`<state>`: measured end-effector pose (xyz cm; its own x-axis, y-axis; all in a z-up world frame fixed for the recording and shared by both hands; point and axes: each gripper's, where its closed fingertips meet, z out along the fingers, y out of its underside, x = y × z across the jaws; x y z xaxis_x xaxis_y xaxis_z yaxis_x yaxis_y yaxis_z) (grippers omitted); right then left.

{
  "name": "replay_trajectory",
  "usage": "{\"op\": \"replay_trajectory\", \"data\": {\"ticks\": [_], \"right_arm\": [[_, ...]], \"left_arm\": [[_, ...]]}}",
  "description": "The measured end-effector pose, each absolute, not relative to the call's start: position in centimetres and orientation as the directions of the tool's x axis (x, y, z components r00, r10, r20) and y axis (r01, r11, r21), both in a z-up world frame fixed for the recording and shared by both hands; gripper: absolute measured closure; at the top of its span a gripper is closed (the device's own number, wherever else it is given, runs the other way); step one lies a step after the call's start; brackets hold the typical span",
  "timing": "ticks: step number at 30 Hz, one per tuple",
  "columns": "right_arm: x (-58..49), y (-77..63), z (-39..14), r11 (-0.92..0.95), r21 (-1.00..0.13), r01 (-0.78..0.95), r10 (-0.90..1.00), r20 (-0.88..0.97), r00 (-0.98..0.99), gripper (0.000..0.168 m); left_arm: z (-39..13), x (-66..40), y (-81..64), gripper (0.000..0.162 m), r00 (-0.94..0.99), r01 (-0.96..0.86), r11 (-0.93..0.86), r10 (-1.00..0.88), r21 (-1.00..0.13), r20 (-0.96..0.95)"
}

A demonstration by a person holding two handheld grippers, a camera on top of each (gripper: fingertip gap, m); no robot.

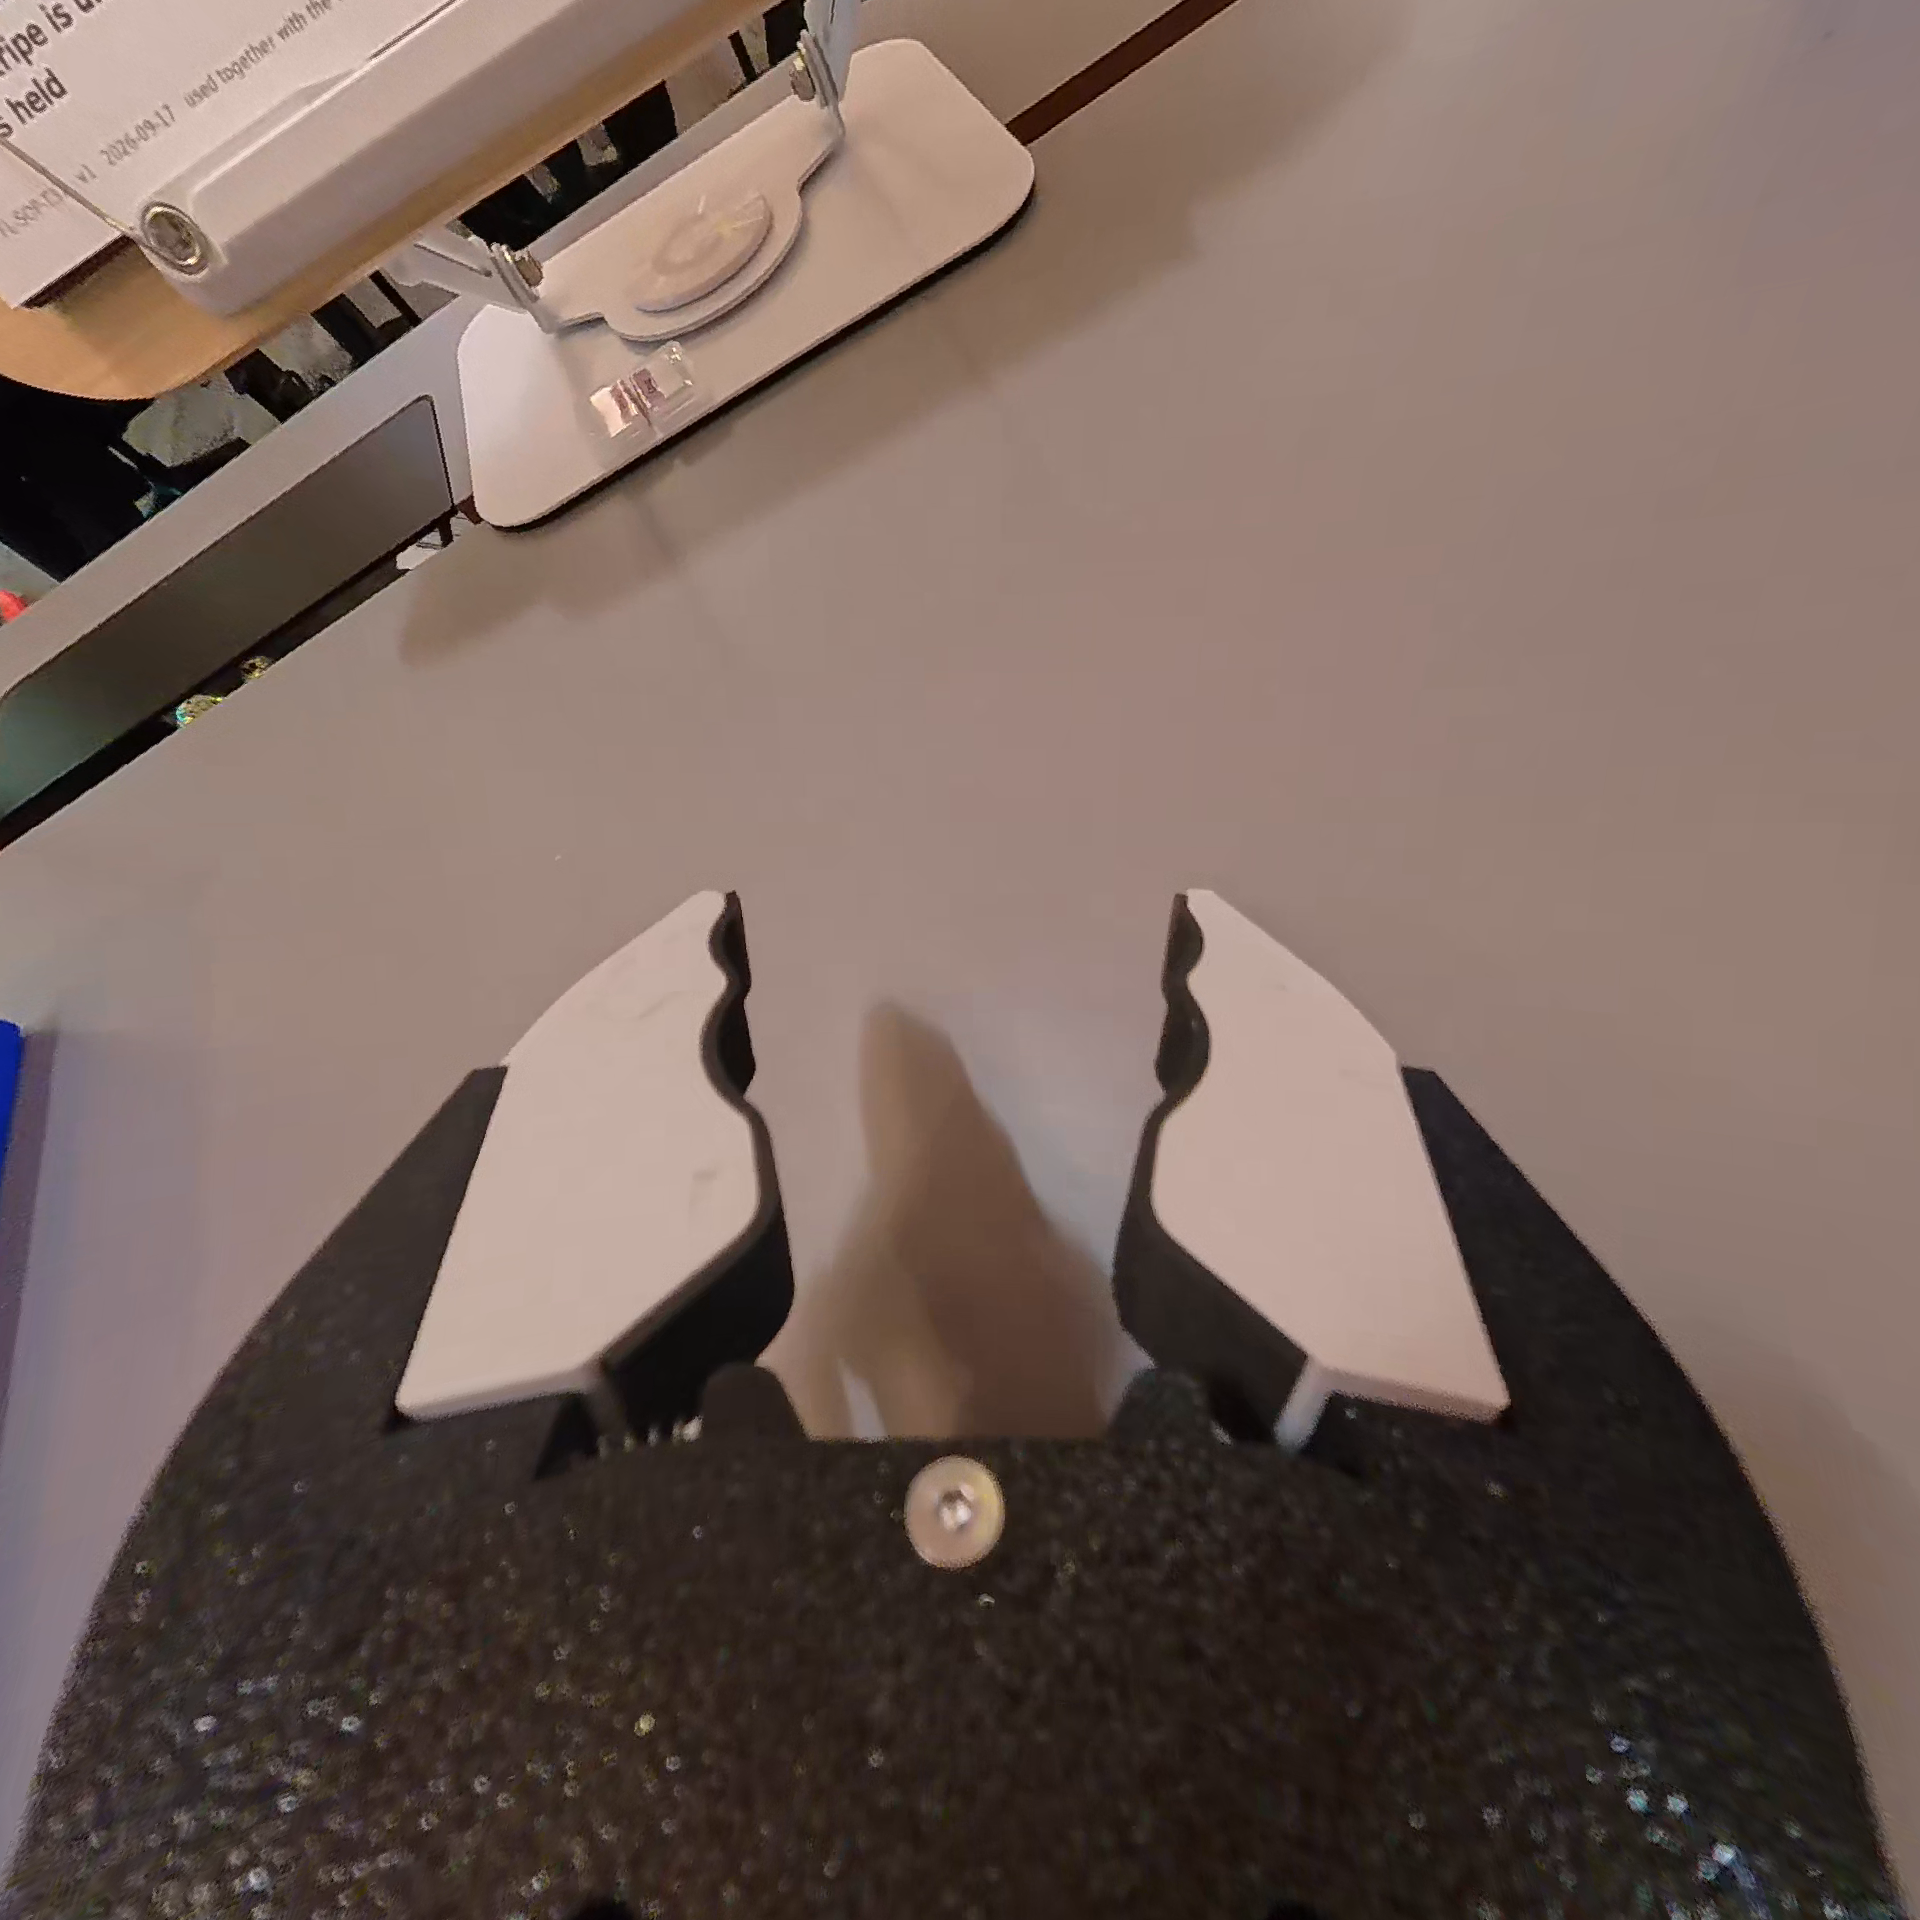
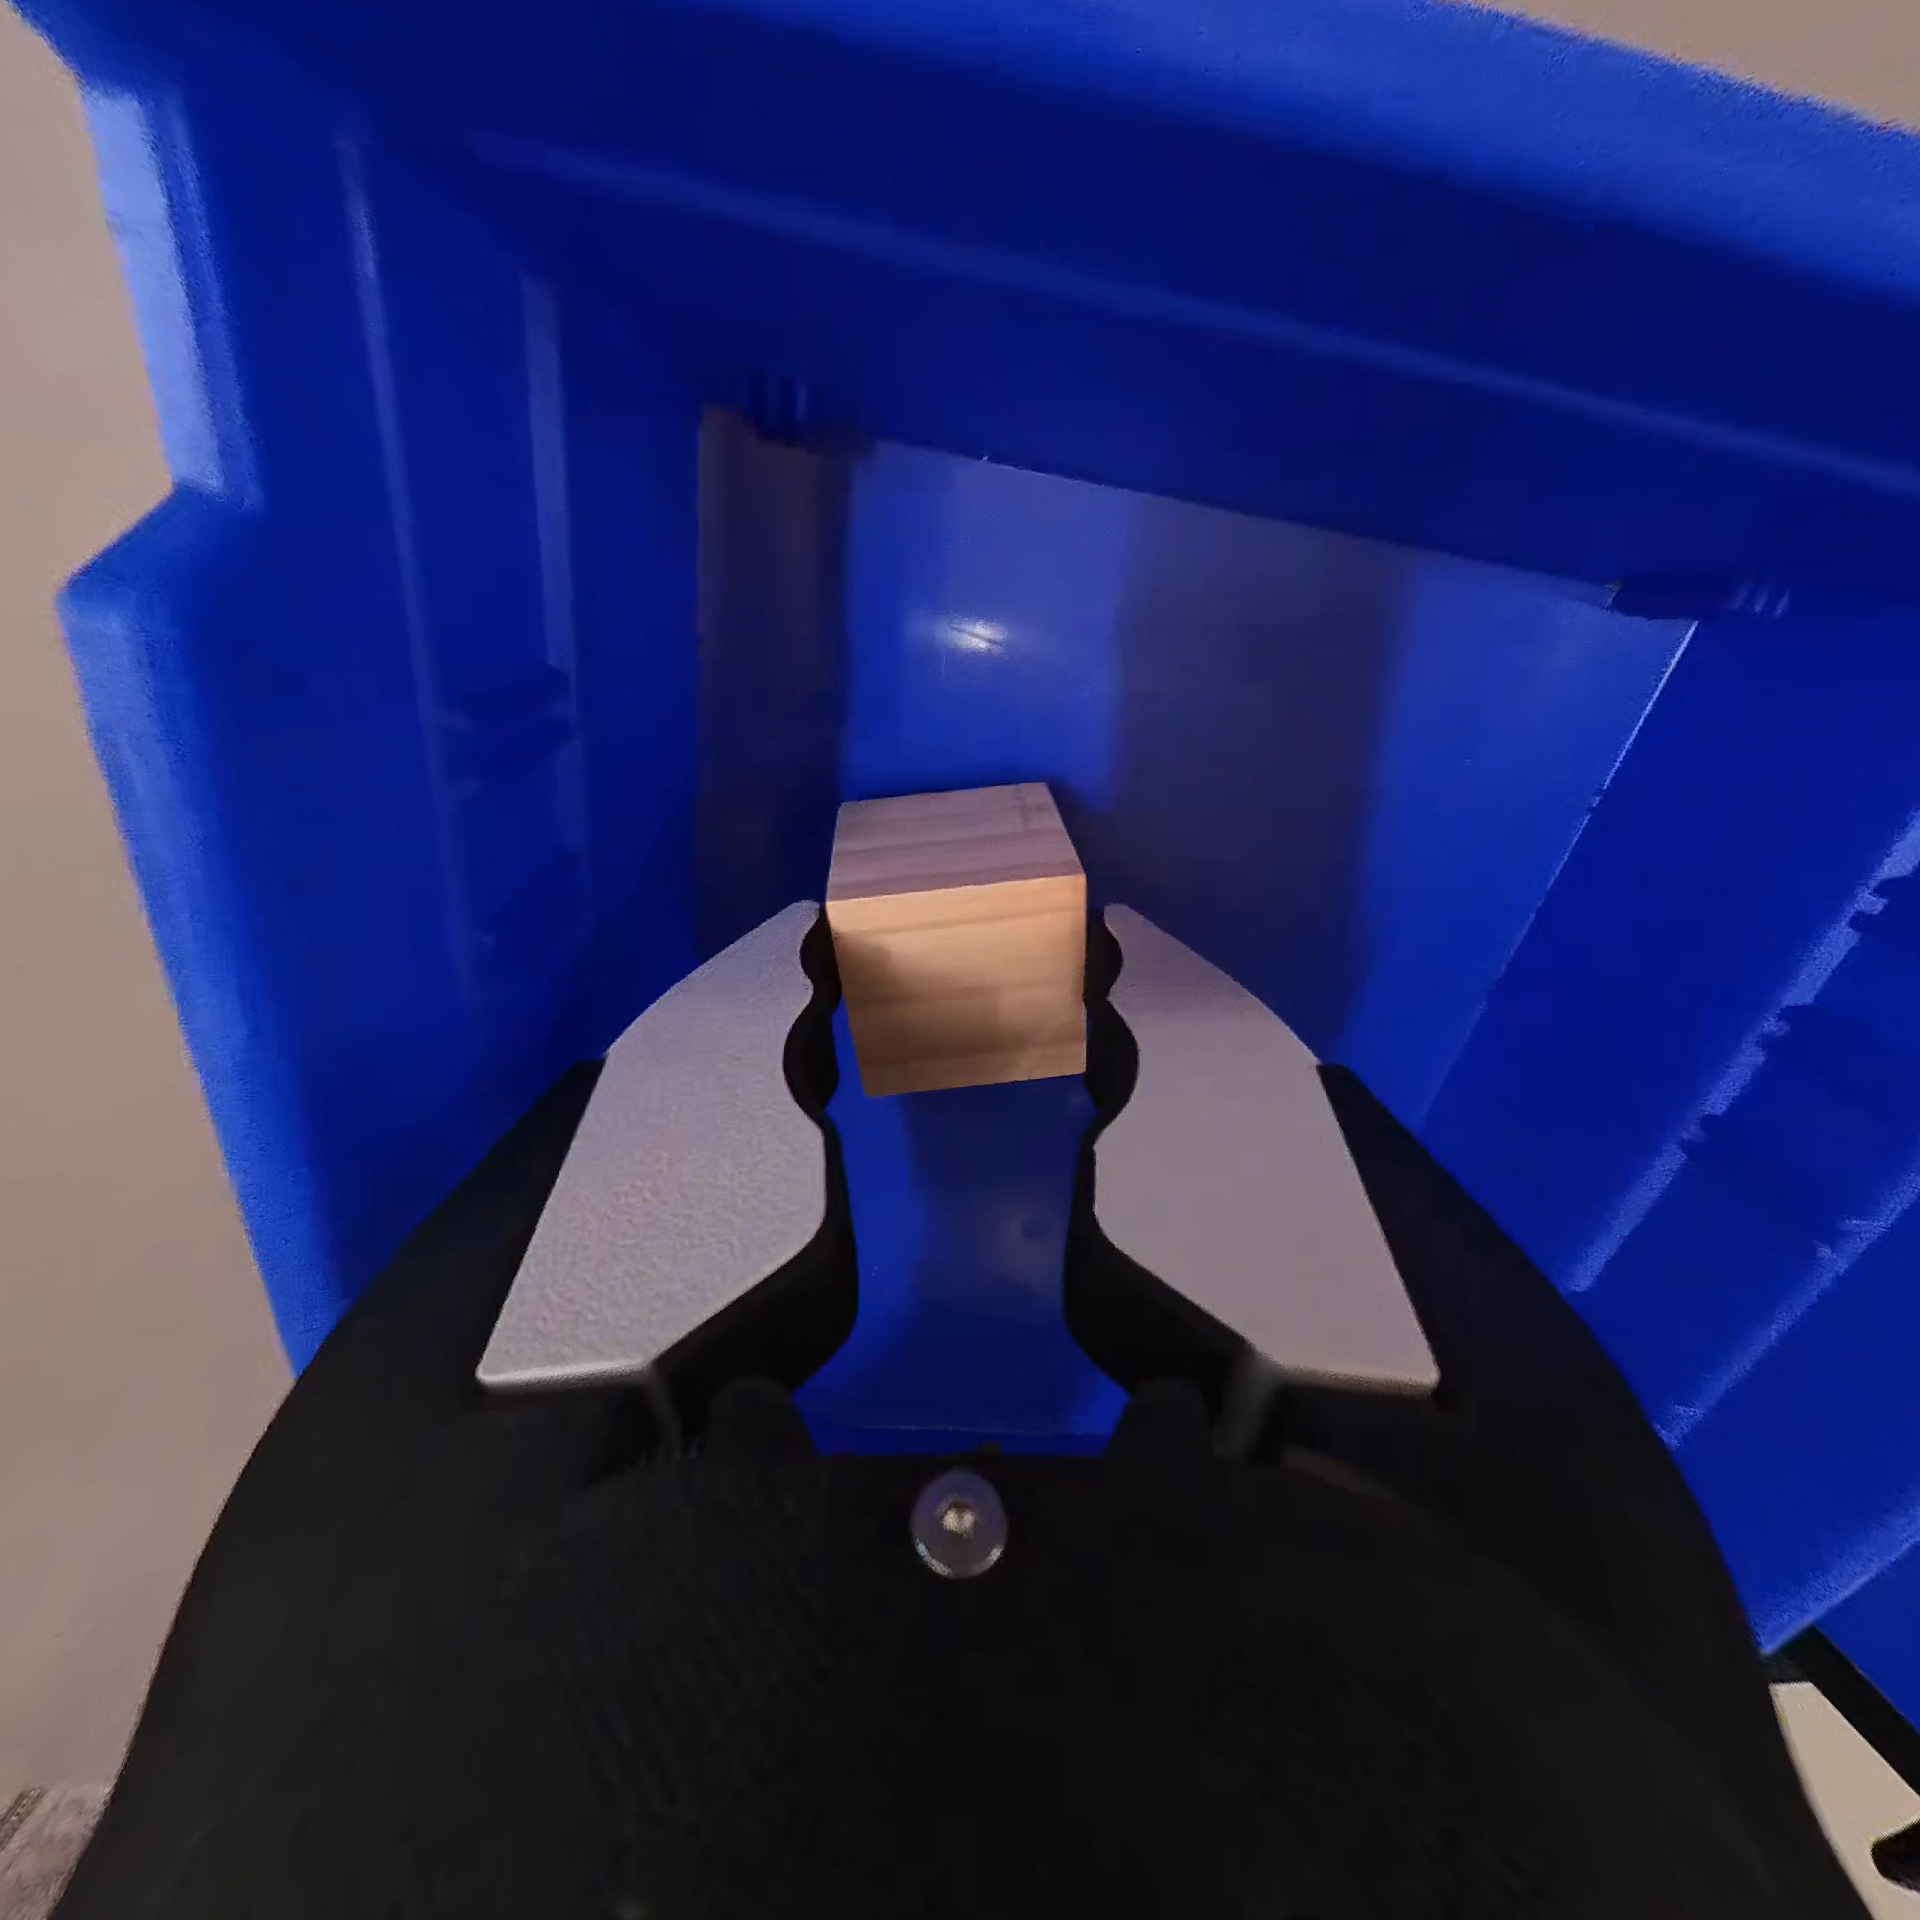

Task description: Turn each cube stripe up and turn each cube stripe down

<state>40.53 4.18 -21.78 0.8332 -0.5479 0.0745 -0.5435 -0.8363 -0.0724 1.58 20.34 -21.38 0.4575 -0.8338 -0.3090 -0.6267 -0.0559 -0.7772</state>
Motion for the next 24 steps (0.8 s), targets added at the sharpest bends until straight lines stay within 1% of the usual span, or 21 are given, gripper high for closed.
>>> {"op": "replay_trajectory", "data": {"ticks": [3, 11, 13, 15, 17, 19, 22, 24], "right_arm": [[40.4, 3.9, -22.4, -0.835, -0.057, -0.547, -0.550, 0.069, 0.832, 0.122], [40.4, 4.0, -22.3, -0.841, -0.077, -0.535, -0.540, 0.076, 0.838, 0.121], [40.4, 4.4, -21.8, -0.845, -0.105, -0.524, -0.532, 0.066, 0.844, 0.113], [41.2, 4.5, -20.7, -0.856, -0.148, -0.496, -0.513, 0.111, 0.851, 0.101], [42.1, 4.3, -18.9, -0.873, -0.189, -0.449, -0.479, 0.173, 0.860, 0.087], [42.9, 4.4, -16.5, -0.879, -0.272, -0.391, -0.454, 0.229, 0.861, 0.074], [42.0, 5.6, -11.8, -0.844, -0.456, -0.281, -0.430, 0.264, 0.863, 0.071], [39.3, 6.6, -8.7, -0.806, -0.567, -0.171, -0.378, 0.270, 0.886, 0.071]], "left_arm": [[-21.4, 1.5, 20.4, 0.087, 0.453, -0.637, -0.047, -0.830, -0.769, -0.325], [-21.5, 1.5, 20.4, 0.087, 0.453, -0.640, -0.051, -0.831, -0.767, -0.322], [-21.5, 1.5, 20.4, 0.087, 0.454, -0.636, -0.054, -0.832, -0.769, -0.317], [-21.5, 1.5, 20.4, 0.087, 0.456, -0.633, -0.056, -0.833, -0.772, -0.314], [-21.4, 1.5, 20.4, 0.087, 0.457, -0.631, -0.055, -0.833, -0.774, -0.313], [-21.3, 1.5, 20.5, 0.087, 0.459, -0.630, -0.053, -0.831, -0.775, -0.316], [-21.0, 1.5, 20.6, 0.086, 0.469, -0.617, -0.060, -0.829, -0.785, -0.306], [-20.8, 1.3, 20.9, 0.086, 0.480, -0.607, -0.073, -0.827, -0.791, -0.292]]}}
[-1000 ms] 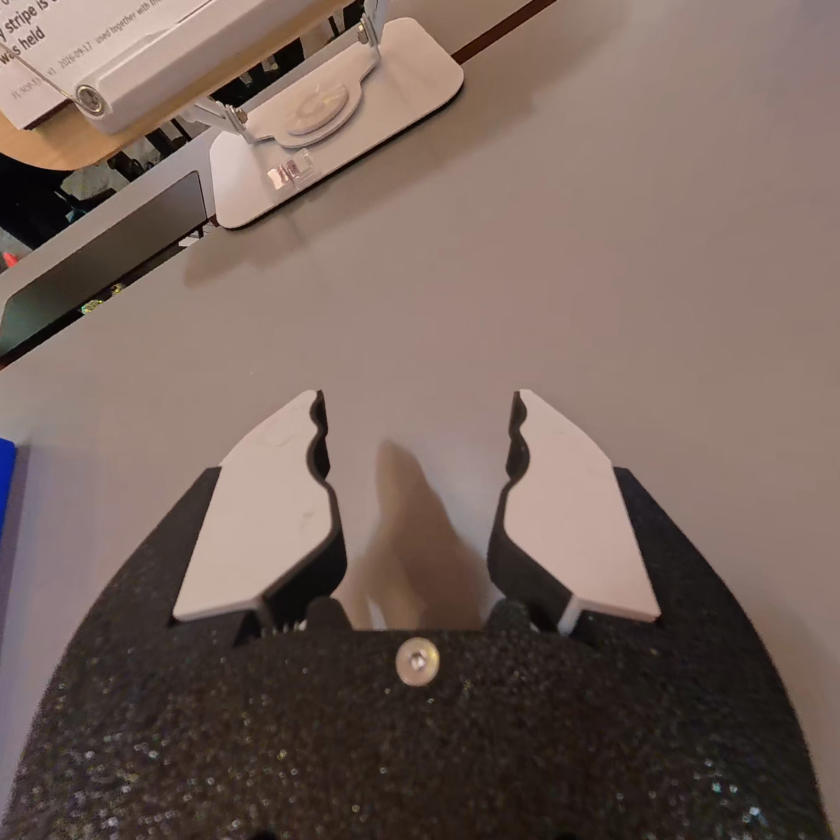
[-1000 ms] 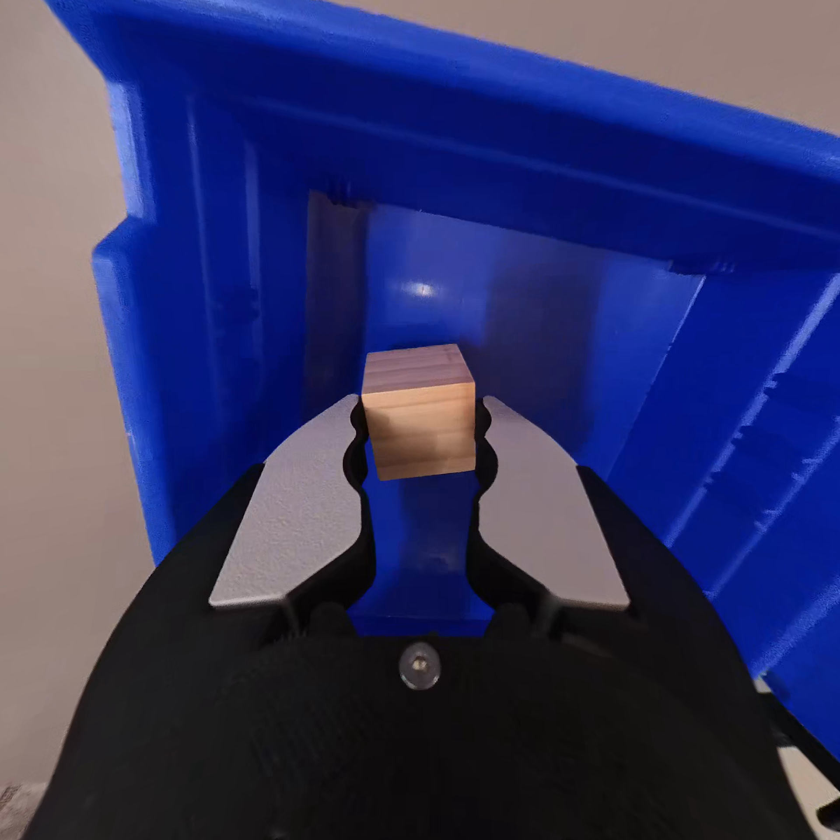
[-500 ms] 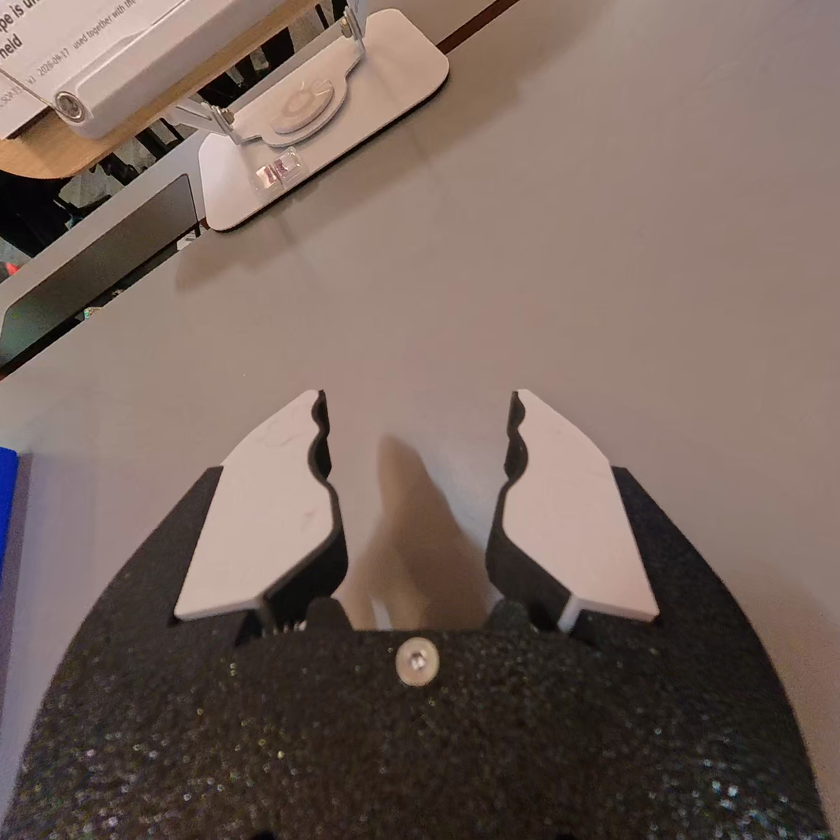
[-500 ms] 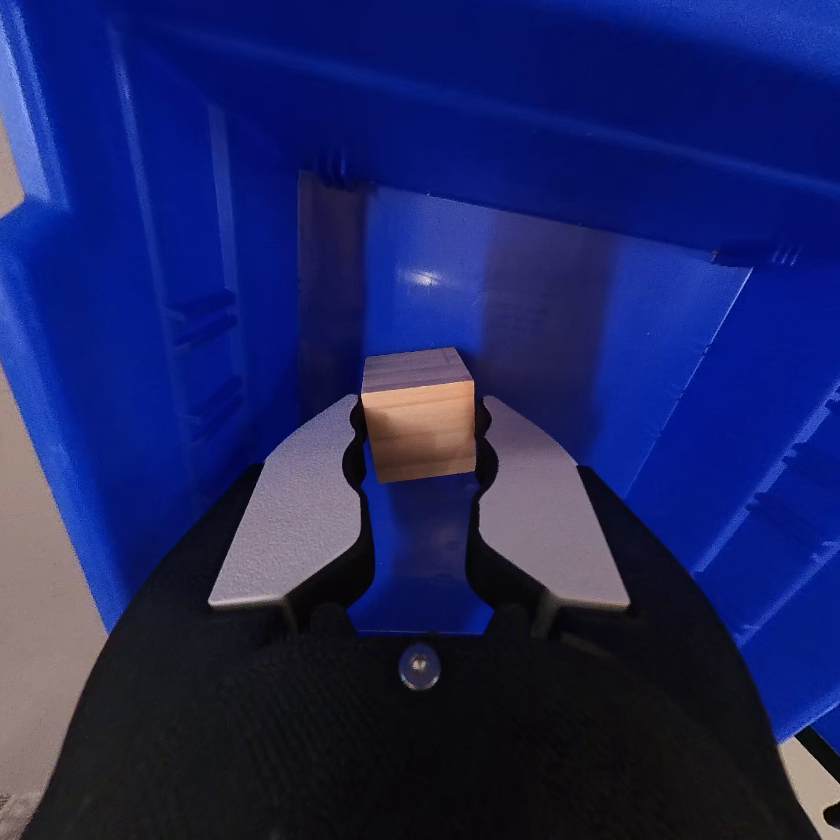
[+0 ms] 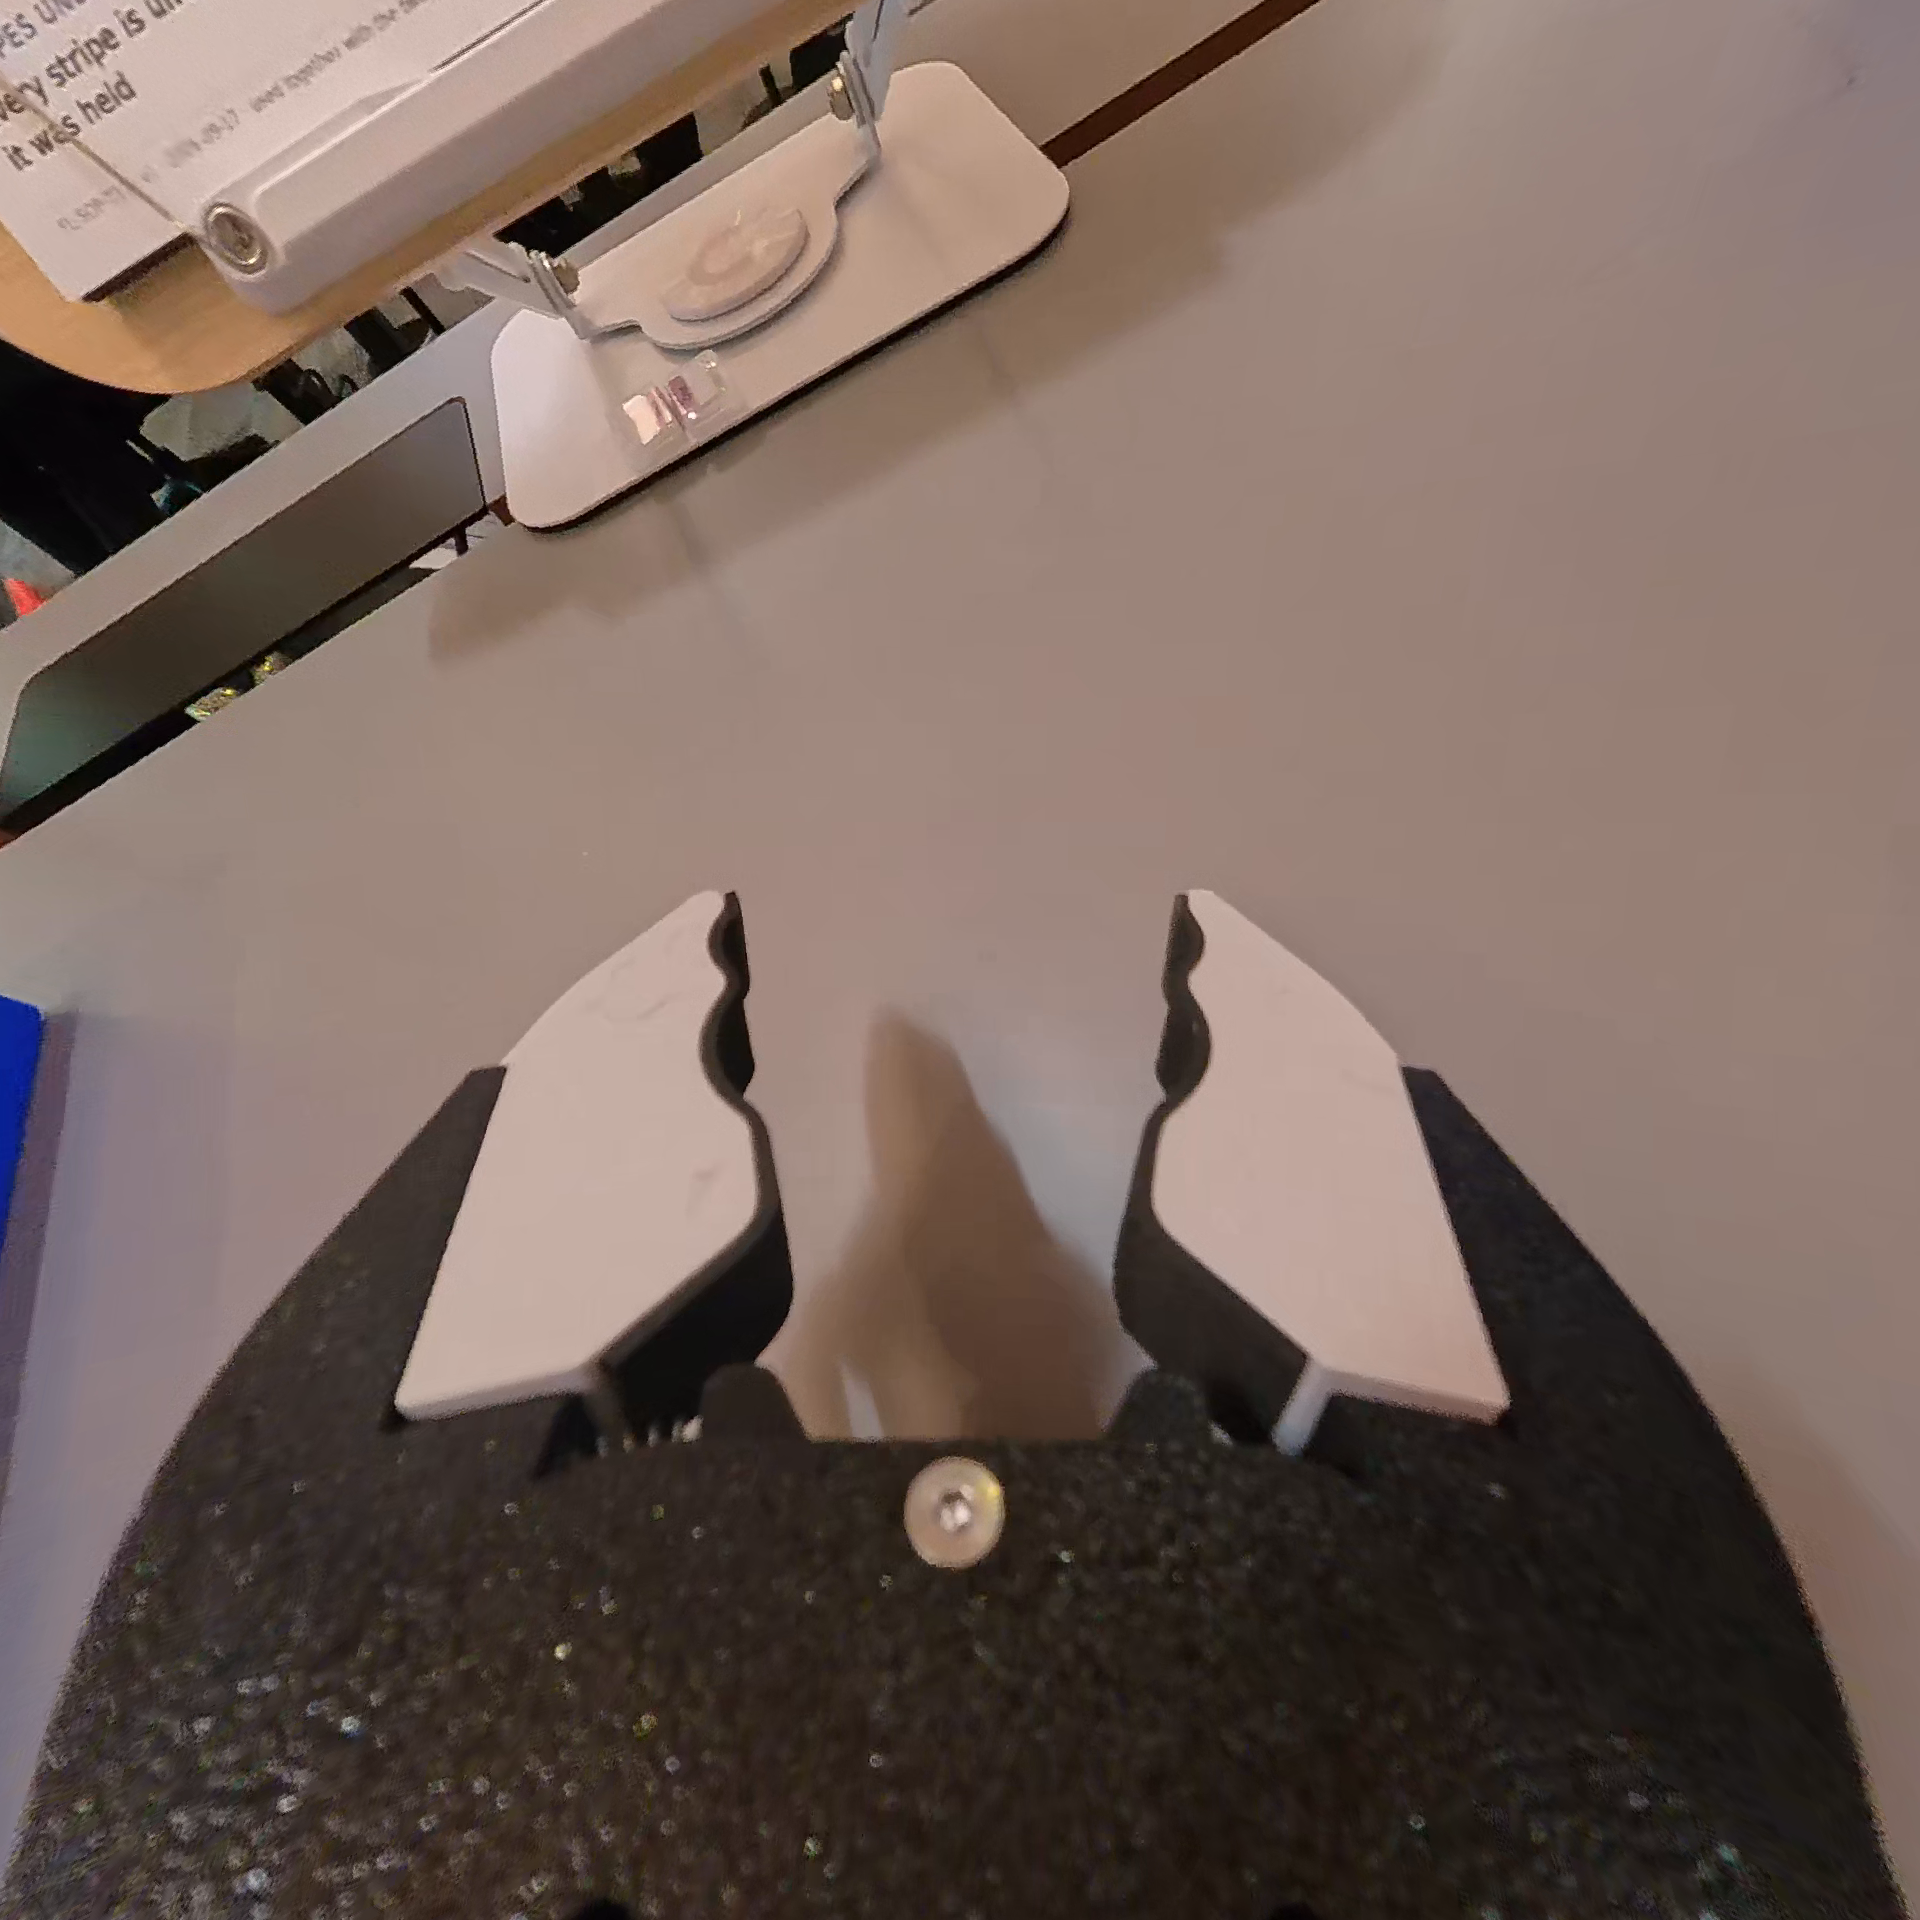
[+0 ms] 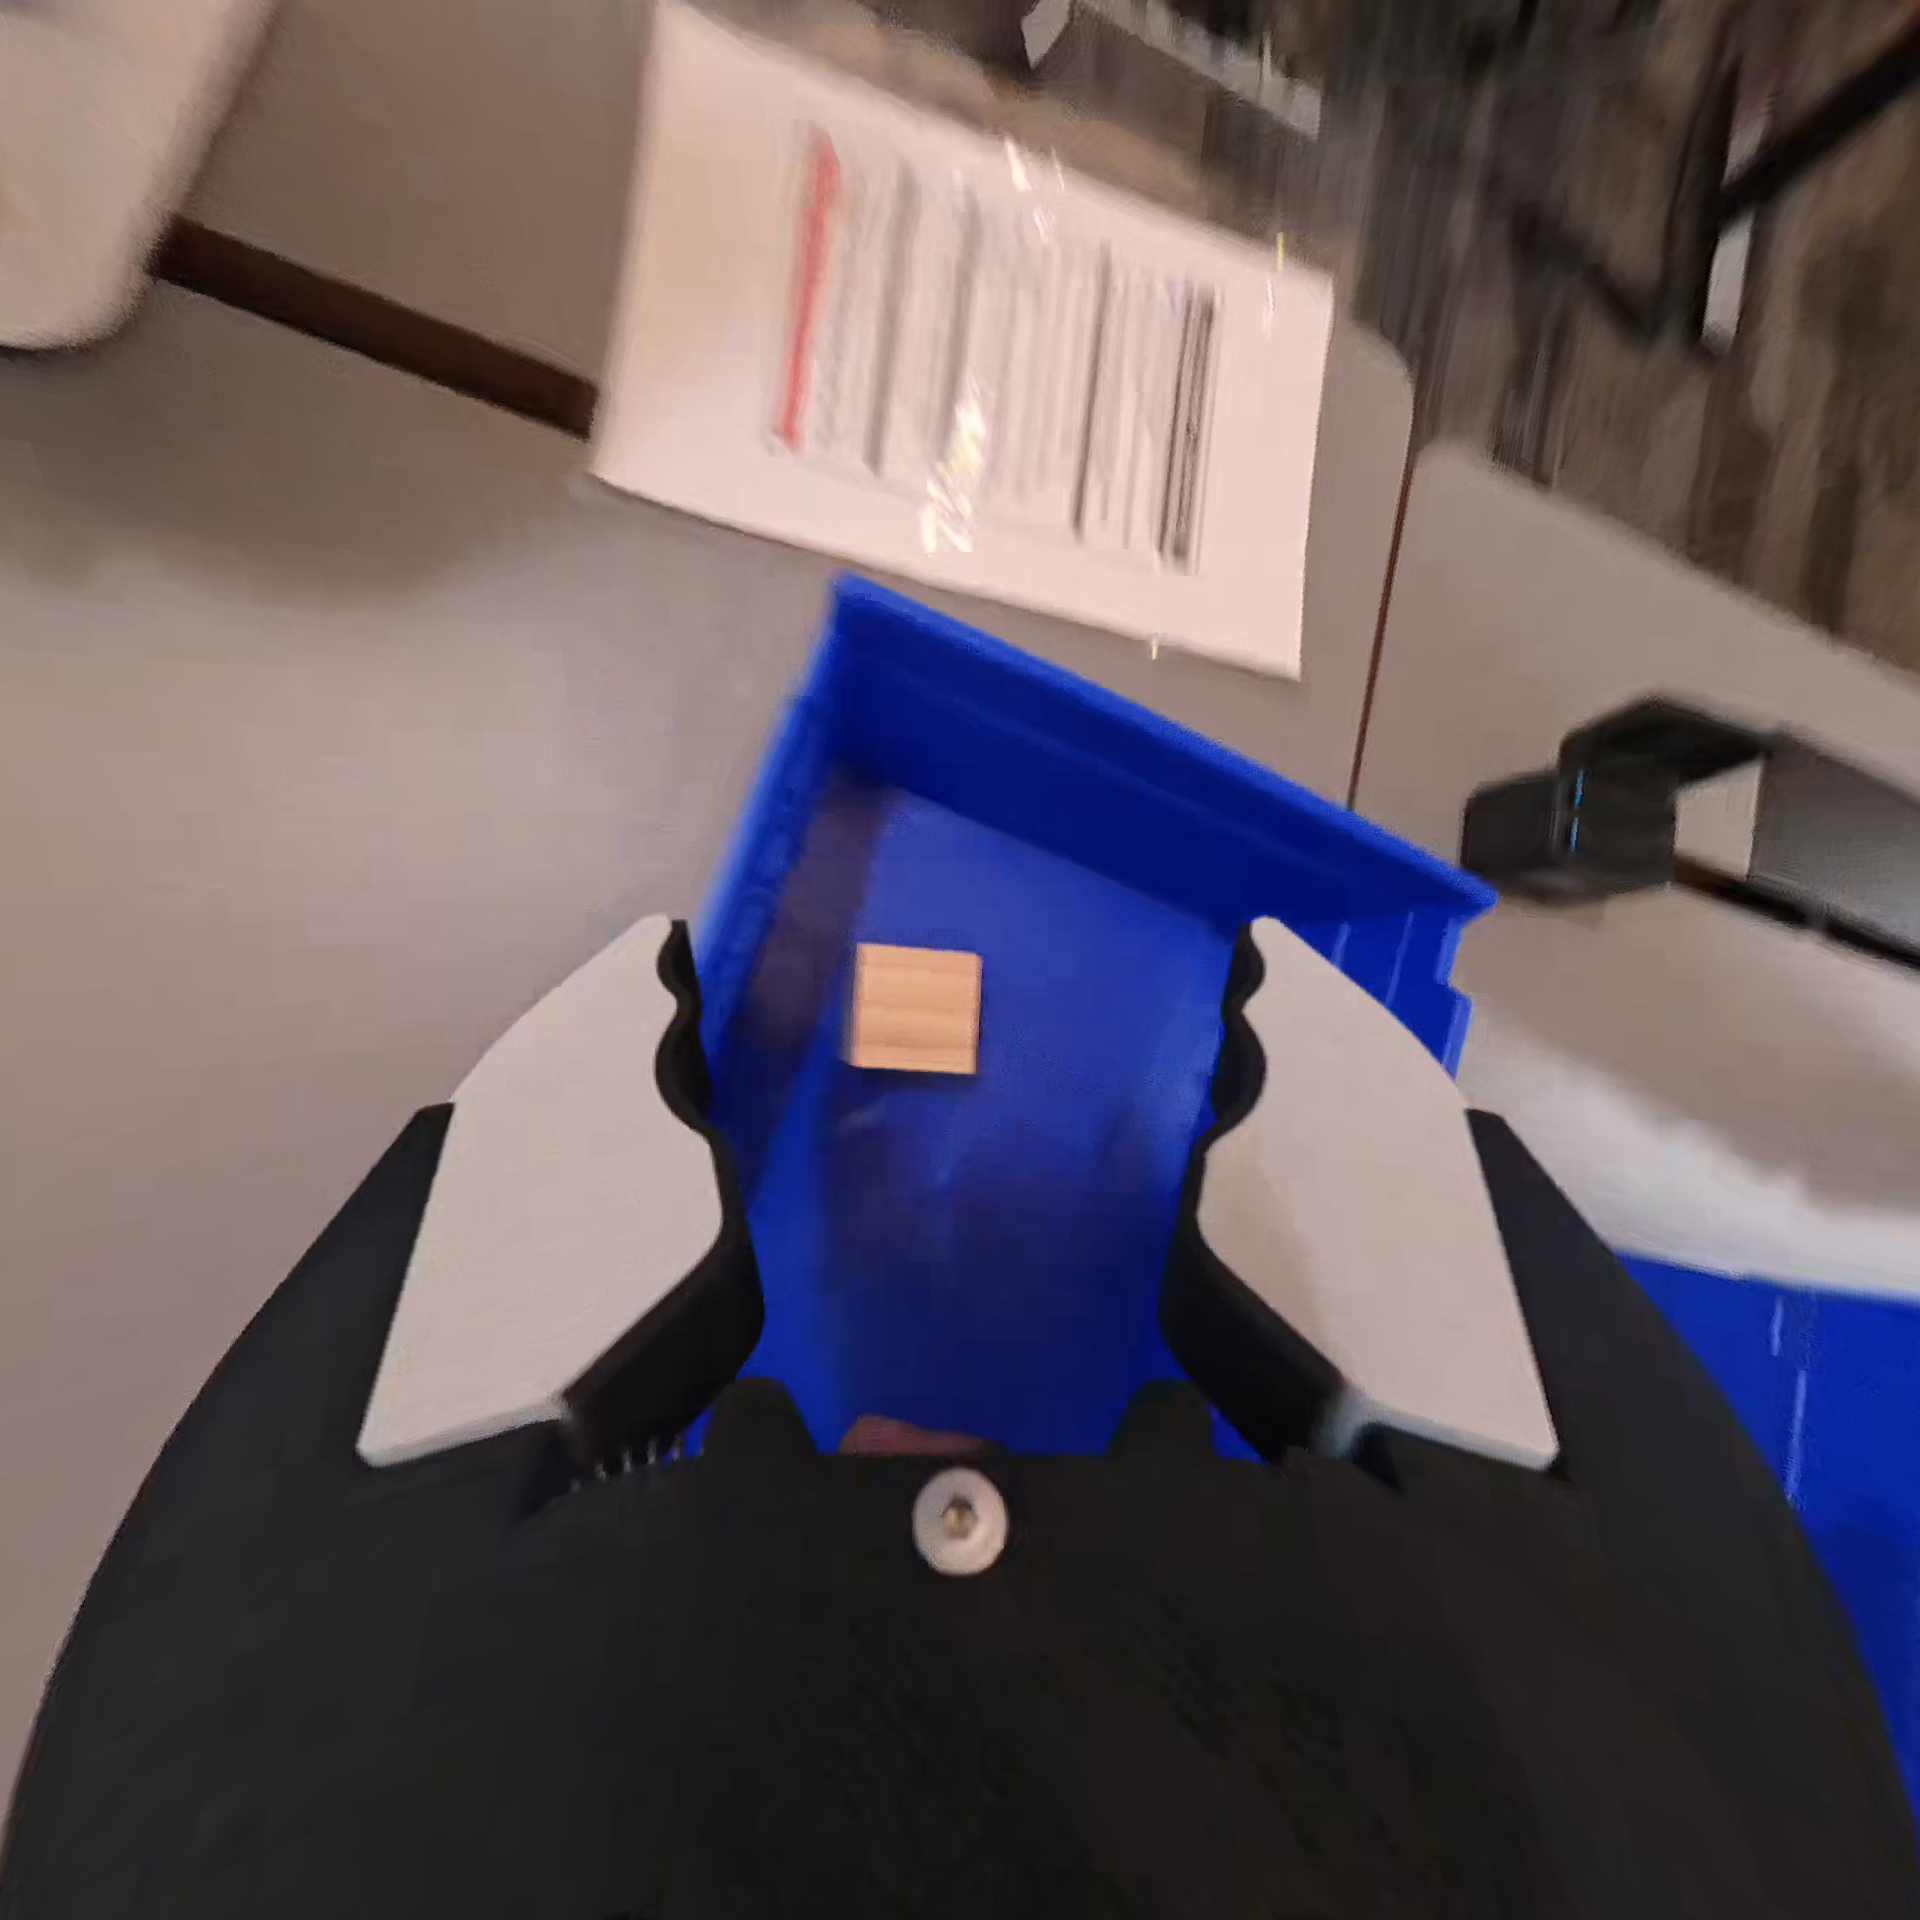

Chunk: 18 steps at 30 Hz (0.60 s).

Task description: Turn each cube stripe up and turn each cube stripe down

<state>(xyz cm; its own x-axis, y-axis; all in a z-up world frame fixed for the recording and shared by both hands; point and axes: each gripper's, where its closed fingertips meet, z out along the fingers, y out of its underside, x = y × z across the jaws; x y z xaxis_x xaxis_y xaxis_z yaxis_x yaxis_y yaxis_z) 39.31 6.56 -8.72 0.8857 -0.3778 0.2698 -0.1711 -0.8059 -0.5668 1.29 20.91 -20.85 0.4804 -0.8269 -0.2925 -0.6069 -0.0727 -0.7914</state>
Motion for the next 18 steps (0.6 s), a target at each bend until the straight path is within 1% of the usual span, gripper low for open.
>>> {"op": "replay_trajectory", "data": {"ticks": [4, 6, 8, 10, 12, 14, 16, 18], "right_arm": [[29.1, 8.7, -4.2, -0.648, -0.758, 0.069, -0.200, 0.257, 0.945, 0.068], [22.3, 9.9, -3.8, -0.517, -0.841, 0.160, -0.072, 0.229, 0.971, 0.069], [16.1, 11.0, -4.7, -0.390, -0.898, 0.204, 0.052, 0.200, 0.978, 0.071], [11.8, 11.7, -6.9, -0.318, -0.923, 0.219, 0.130, 0.186, 0.974, 0.072], [10.1, 12.6, -9.4, -0.273, -0.929, 0.250, 0.136, 0.220, 0.966, 0.074], [9.4, 13.3, -11.9, -0.257, -0.930, 0.263, 0.137, 0.235, 0.962, 0.074], [8.9, 13.6, -13.6, -0.235, -0.933, 0.273, 0.137, 0.246, 0.959, 0.076], [8.4, 13.8, -14.5, -0.203, -0.942, 0.267, 0.150, 0.240, 0.959, 0.077]], "left_arm": [[-20.5, 0.9, 21.2, 0.085, 0.499, -0.577, -0.125, -0.837, -0.807, -0.226], [-19.5, 0.7, 21.4, 0.085, 0.513, -0.534, -0.136, -0.837, -0.834, -0.192], [-18.1, 0.6, 21.4, 0.086, 0.522, -0.462, -0.156, -0.843, -0.873, -0.126], [-16.9, -0.3, 21.7, 0.086, 0.535, -0.399, -0.206, -0.844, -0.893, -0.044], [-14.9, -2.4, 22.1, 0.086, 0.550, -0.341, -0.261, -0.835, -0.903, 0.034], [-11.5, -5.4, 22.7, 0.086, 0.556, -0.267, -0.292, -0.825, -0.918, 0.100], [-7.8, -9.6, 24.6, 0.088, 0.597, -0.209, -0.291, -0.794, -0.934, 0.114], [-5.2, -14.6, 28.0, 0.090, 0.678, -0.208, -0.284, -0.732, -0.936, 0.071]]}}
